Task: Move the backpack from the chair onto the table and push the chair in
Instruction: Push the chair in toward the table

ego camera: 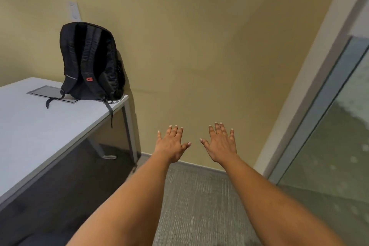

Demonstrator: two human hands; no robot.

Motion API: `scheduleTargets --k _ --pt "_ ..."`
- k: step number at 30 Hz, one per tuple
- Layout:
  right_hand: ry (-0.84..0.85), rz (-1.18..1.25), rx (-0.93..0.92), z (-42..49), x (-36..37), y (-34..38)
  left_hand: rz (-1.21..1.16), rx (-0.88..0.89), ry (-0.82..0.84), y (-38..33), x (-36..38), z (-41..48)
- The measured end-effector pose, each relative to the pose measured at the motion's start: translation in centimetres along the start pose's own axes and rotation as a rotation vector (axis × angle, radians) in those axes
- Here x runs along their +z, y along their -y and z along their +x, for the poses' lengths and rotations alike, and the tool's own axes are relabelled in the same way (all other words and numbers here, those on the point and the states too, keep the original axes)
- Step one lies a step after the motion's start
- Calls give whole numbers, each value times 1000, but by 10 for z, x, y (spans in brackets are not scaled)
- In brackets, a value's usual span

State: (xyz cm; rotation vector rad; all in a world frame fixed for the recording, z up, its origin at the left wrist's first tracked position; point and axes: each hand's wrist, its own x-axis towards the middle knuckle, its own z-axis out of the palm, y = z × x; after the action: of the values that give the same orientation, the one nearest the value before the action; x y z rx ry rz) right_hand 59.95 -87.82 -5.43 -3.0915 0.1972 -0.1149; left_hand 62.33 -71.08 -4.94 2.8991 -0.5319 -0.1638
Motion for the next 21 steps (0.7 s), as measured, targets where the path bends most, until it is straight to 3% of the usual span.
scheduleTargets --k 21 --pt "-79 27 160 -248 -18 -69 4 165 16 -118 48 -207"
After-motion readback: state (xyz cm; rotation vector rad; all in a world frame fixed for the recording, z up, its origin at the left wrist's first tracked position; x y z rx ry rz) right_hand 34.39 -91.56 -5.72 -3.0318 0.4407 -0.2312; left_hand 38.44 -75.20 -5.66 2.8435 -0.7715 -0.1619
